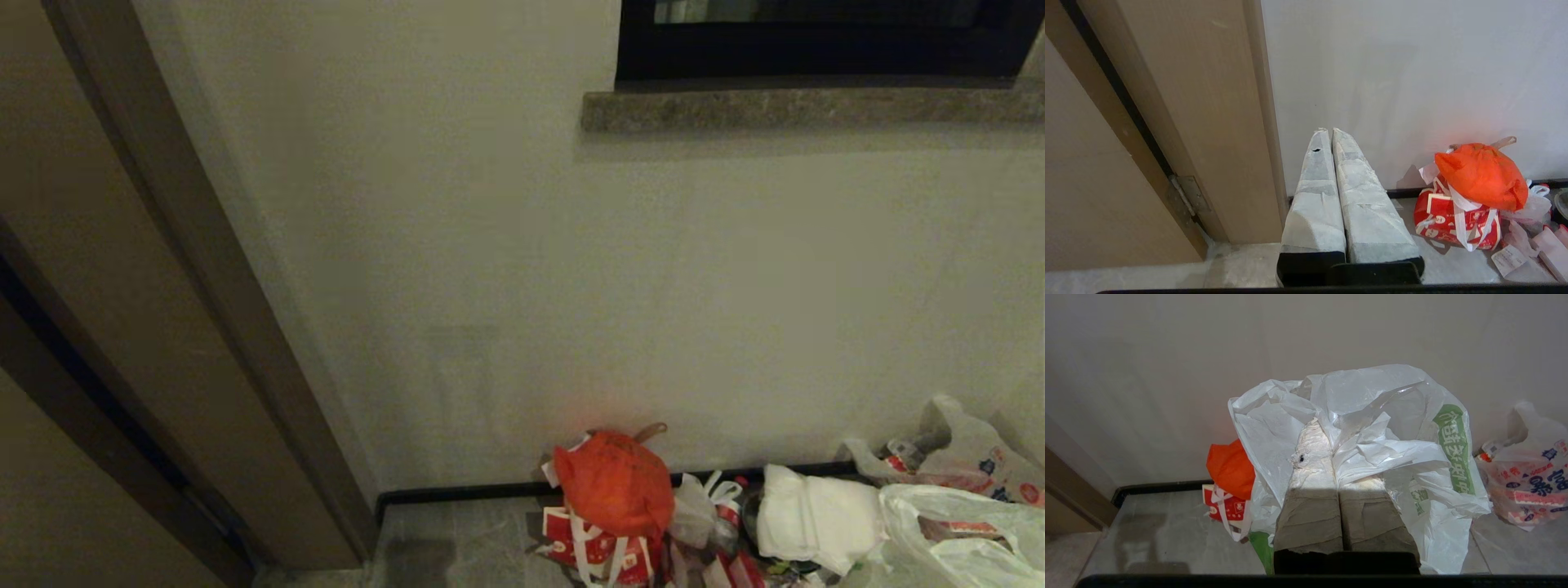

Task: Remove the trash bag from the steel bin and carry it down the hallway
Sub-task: Put the trash bag at the door

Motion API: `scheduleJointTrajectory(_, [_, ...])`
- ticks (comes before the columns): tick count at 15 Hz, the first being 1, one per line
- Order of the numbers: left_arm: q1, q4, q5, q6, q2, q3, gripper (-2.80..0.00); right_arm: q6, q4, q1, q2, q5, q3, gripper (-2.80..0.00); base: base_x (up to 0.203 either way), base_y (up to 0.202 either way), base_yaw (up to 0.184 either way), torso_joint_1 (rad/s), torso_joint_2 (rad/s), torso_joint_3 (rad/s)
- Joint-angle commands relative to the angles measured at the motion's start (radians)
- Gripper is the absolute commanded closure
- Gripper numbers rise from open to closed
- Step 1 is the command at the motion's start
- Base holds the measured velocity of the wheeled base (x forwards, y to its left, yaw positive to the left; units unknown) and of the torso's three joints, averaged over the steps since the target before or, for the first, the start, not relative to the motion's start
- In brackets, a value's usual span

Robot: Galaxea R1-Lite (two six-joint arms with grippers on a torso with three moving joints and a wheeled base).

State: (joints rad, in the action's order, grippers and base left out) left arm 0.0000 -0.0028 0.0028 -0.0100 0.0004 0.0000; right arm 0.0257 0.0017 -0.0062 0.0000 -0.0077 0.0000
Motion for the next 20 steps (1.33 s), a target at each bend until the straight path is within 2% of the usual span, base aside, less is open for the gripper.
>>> scheduleJointTrajectory(1, [0.000,0.000,0.000,-0.002,0.001,0.001,0.00,-0.001,0.000,0.000,0.000,0.000,0.000,0.00,0.000,0.000,0.000,0.003,0.00,-0.131])
scheduleJointTrajectory(20, [0.001,0.000,0.000,-0.002,0.001,0.001,0.00,-0.013,0.000,0.000,0.000,0.002,0.000,0.00,0.000,0.000,0.000,0.003,0.00,-0.192])
